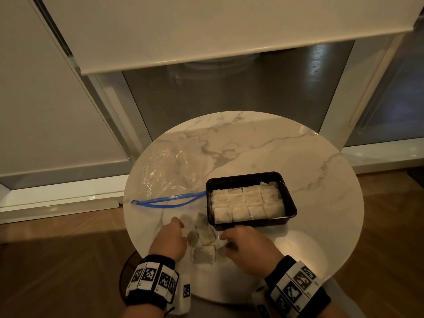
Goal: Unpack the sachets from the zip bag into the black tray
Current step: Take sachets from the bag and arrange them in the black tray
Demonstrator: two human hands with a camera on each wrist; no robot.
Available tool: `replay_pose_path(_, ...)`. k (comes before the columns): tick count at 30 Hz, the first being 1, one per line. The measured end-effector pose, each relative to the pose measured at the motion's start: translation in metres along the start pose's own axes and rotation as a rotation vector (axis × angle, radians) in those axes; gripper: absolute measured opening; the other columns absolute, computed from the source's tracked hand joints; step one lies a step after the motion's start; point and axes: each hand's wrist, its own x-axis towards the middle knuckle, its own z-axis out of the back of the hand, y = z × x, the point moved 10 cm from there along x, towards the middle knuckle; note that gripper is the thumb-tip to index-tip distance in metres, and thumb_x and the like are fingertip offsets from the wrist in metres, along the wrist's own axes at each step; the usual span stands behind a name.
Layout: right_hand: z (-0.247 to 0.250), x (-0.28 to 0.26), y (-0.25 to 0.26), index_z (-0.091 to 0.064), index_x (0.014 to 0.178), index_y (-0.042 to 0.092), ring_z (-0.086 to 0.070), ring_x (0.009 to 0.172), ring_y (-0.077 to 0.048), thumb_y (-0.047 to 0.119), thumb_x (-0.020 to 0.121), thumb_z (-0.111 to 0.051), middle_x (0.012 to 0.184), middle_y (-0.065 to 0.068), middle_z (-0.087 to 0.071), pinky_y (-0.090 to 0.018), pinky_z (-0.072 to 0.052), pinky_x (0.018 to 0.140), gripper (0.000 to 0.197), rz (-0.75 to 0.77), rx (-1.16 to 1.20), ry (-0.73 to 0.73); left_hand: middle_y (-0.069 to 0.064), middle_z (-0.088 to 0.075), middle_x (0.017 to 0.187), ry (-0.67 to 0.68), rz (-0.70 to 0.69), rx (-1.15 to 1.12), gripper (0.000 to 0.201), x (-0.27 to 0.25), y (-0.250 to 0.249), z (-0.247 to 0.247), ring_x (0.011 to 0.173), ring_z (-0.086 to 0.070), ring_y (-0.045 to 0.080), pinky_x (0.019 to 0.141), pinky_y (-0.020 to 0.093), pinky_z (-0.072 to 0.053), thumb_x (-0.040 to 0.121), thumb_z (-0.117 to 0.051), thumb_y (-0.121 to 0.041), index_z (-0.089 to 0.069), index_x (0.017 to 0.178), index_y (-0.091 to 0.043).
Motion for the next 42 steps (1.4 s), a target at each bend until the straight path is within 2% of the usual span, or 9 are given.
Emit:
replay_pose_path(3, 0.006, -0.002, -0.004, -0.063, 0.123, 0.034, -0.062, 0.103, -0.006, 0.044, 0.090, -0.060, 0.115, 0.013, -0.067, -0.031, -0.054, 0.091, 0.034, -0.022, 0.109, -0.022, 0.004, -0.067, 0.113, -0.072, -0.022, -0.089, 0.026, -0.004, 0.000, 0.017, 0.106, -0.063, 0.020, 0.090, 0.030, -0.050, 0.093, -0.065, -0.019, -0.061, 0.119, -0.016)
replay_pose_path(9, 0.045, -0.010, 0.011, -0.068, 0.117, 0.031, -0.057, 0.089, 0.011, 0.032, 0.094, -0.066, 0.100, 0.020, -0.064, -0.010, -0.047, 0.073, 0.023, 0.070, 0.406, -0.169, -0.009, -0.071, 0.074, -0.119, -0.253, -0.283, 0.007, -0.022, -0.038, 0.065, 0.071, -0.065, 0.002, 0.066, 0.017, -0.050, 0.084, -0.079, -0.027, -0.072, 0.081, -0.028)
replay_pose_path(16, 0.055, -0.013, 0.024, -0.063, 0.117, 0.046, -0.062, 0.092, -0.002, 0.033, 0.092, -0.068, 0.109, 0.024, -0.064, -0.023, -0.055, 0.080, 0.028, 0.168, 0.563, -0.221, -0.013, -0.076, 0.079, 0.040, -0.454, -0.448, 0.006, -0.042, -0.094, 0.063, 0.077, -0.071, 0.003, 0.076, 0.027, -0.058, 0.087, -0.076, -0.023, -0.078, 0.088, -0.029)
replay_pose_path(19, 0.058, -0.014, 0.024, -0.068, 0.105, 0.040, -0.066, 0.087, -0.004, 0.025, 0.094, -0.066, 0.097, 0.019, -0.072, -0.021, -0.054, 0.076, 0.018, 0.183, 0.623, -0.226, -0.011, -0.075, 0.079, 0.043, -0.464, -0.478, 0.005, -0.043, -0.102, 0.056, 0.076, -0.071, 0.004, 0.076, 0.030, -0.059, 0.088, -0.076, -0.025, -0.078, 0.090, -0.029)
replay_pose_path(24, 0.051, -0.008, 0.004, -0.074, 0.096, 0.030, -0.070, 0.084, -0.011, 0.023, 0.091, -0.070, 0.089, 0.009, -0.075, -0.036, -0.058, 0.081, 0.010, 0.109, 0.646, -0.192, -0.010, -0.075, 0.080, 0.003, -0.459, -0.516, 0.007, -0.043, -0.107, 0.054, 0.077, -0.071, 0.005, 0.076, 0.031, -0.059, 0.088, -0.075, -0.024, -0.077, 0.092, -0.029)
replay_pose_path(29, 0.056, -0.002, -0.009, -0.073, 0.088, 0.025, -0.068, 0.074, -0.008, 0.024, 0.090, -0.071, 0.080, 0.008, -0.073, -0.025, -0.055, 0.068, 0.003, 0.071, 0.657, -0.242, -0.012, -0.073, 0.084, -0.056, -0.435, -0.524, 0.010, -0.037, -0.105, 0.054, 0.081, -0.068, -0.001, 0.076, 0.019, -0.057, 0.090, -0.073, -0.027, -0.074, 0.099, -0.031)
replay_pose_path(33, 0.073, 0.008, -0.032, -0.071, 0.082, 0.021, -0.070, 0.076, -0.016, 0.030, 0.086, -0.075, 0.078, 0.002, -0.072, -0.032, -0.060, 0.066, 0.010, -0.088, 0.771, -0.348, -0.018, -0.068, 0.094, -0.204, -0.349, -0.388, 0.012, -0.026, -0.088, 0.056, 0.083, -0.062, -0.005, 0.068, 0.004, -0.046, 0.093, -0.067, -0.024, -0.071, 0.102, -0.031)
replay_pose_path(37, 0.085, 0.022, -0.037, -0.066, 0.071, 0.029, -0.058, 0.063, -0.003, 0.038, 0.082, -0.077, 0.064, 0.015, -0.064, -0.024, -0.046, 0.062, 0.018, -0.087, 0.597, -0.366, -0.012, -0.066, 0.110, -0.200, -0.291, -0.290, 0.024, -0.016, -0.077, 0.037, 0.091, -0.062, 0.002, 0.078, 0.013, -0.050, 0.091, -0.071, -0.026, -0.069, 0.114, -0.031)
replay_pose_path(42, 0.067, 0.052, -0.037, -0.060, 0.061, 0.025, -0.055, 0.057, -0.004, 0.036, 0.082, -0.078, 0.059, 0.006, -0.061, -0.021, -0.042, 0.060, 0.030, -0.092, 0.334, -0.161, -0.010, -0.066, 0.114, -0.188, -0.247, -0.254, 0.034, -0.012, -0.073, 0.021, 0.099, -0.063, 0.005, 0.092, 0.025, -0.055, 0.089, -0.072, -0.032, -0.066, 0.122, -0.029)
